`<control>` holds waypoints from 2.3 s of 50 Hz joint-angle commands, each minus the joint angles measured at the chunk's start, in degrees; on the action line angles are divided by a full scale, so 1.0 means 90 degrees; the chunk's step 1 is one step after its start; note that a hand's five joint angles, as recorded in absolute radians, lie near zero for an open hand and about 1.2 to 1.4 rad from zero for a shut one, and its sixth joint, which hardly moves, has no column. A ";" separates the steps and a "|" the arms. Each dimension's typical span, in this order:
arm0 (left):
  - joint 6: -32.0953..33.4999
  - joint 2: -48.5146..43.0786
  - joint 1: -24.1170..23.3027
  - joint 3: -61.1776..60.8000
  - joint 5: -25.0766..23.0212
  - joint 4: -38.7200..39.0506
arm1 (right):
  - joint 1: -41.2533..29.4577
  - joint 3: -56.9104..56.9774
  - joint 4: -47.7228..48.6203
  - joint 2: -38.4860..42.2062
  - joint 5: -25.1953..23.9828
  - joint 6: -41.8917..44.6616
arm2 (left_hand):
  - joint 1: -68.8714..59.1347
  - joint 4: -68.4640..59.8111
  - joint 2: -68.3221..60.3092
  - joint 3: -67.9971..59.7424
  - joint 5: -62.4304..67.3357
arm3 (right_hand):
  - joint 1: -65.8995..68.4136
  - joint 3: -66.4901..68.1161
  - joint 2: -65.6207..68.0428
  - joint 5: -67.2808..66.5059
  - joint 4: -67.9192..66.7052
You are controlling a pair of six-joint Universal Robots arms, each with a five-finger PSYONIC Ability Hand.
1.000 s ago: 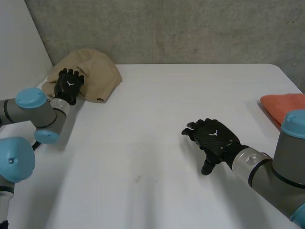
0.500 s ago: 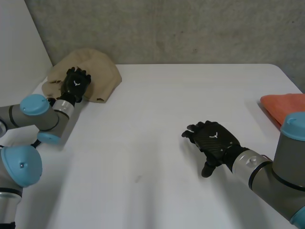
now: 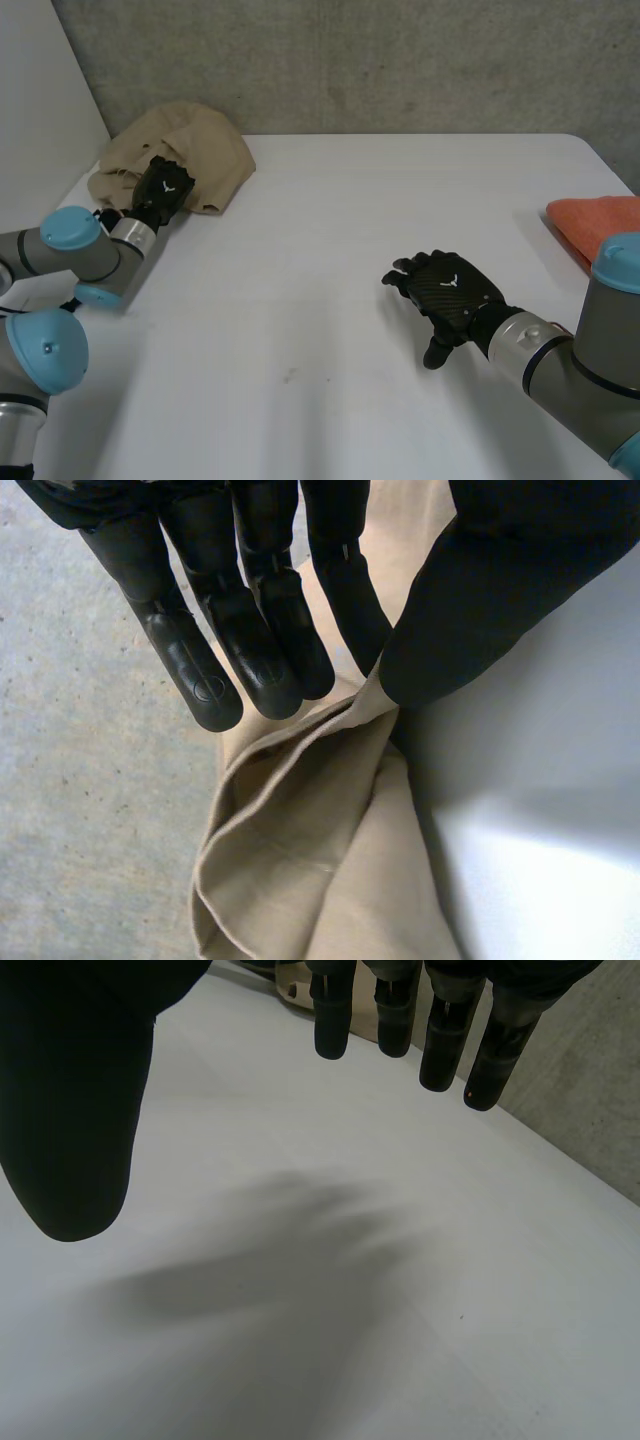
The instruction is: Fold the laundry.
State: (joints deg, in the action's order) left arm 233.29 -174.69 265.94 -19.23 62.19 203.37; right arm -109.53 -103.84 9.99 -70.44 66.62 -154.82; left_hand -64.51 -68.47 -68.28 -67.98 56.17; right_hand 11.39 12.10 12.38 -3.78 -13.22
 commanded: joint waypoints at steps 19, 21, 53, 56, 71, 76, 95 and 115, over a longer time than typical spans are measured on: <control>-0.0784 0.3404 -0.0798 -0.3898 0.0443 0.0313 | 0.0002 -0.0035 -0.0036 -0.0278 -0.0010 -0.0005 | -0.1721 -0.1281 -0.1302 -0.1335 0.1536 | -0.0155 -0.0233 -0.0264 0.0420 0.0358; -0.0785 0.3530 -0.0799 -0.4151 0.0463 0.0264 | 0.0002 -0.0044 -0.0046 -0.0288 -0.0010 -0.0005 | -0.1721 -0.1281 -0.1302 -0.1335 0.1536 | -0.0155 -0.0233 -0.0264 0.0420 0.0358; -0.3948 0.6450 -0.5866 -0.7863 0.1664 -0.1611 | 0.1223 0.0219 -0.0075 -0.0933 0.0596 -0.0376 | -0.1721 -0.1281 -0.1302 -0.1335 0.1536 | -0.0155 -0.0233 -0.0264 0.0420 0.0358; -0.3978 0.6753 -0.5858 -0.7844 0.1820 -0.1494 | 0.1223 0.0229 -0.0085 -0.0933 0.0576 -0.0386 | 0.3046 0.3486 0.3465 0.3432 -0.3230 | -0.0155 -0.0233 -0.0264 0.0420 0.0358; -0.2895 0.6237 -0.2783 -0.6868 0.2533 -0.0234 | 0.1164 0.0190 -0.0095 -0.0923 0.0557 -0.0395 | 0.5772 0.6211 0.6190 0.6157 -0.5956 | -0.0155 -0.0233 -0.0264 0.0420 0.0358; -0.1978 0.5651 -0.2069 -0.6341 0.2299 -0.0244 | 0.1155 0.0190 -0.0095 -0.0923 0.0557 -0.0395 | 0.5697 0.6137 0.6116 0.6083 -0.5881 | -0.0155 -0.0233 -0.0264 0.0420 0.0358; -0.0355 0.3521 -0.1063 -0.4085 0.1127 -0.1777 | 0.1145 0.0122 -0.0085 -0.0903 0.0547 -0.0376 | 0.4987 0.5426 0.5405 0.5372 -0.5171 | -0.0155 -0.0233 -0.0264 0.0420 0.0358; 0.0036 0.2906 -0.1033 -0.3508 0.1176 -0.1738 | 0.1135 0.0112 -0.0085 -0.0864 0.0566 -0.0347 | -0.0013 0.0426 0.0405 0.0372 -0.0171 | -0.0155 -0.0233 -0.0264 0.0420 0.0358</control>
State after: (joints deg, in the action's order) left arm 234.08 -147.35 257.16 -52.55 72.42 187.71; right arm -99.32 -102.83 9.23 -78.32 71.60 -158.01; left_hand -32.72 -31.45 -31.39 -31.35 21.41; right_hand 11.39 12.10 12.38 -3.79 -13.22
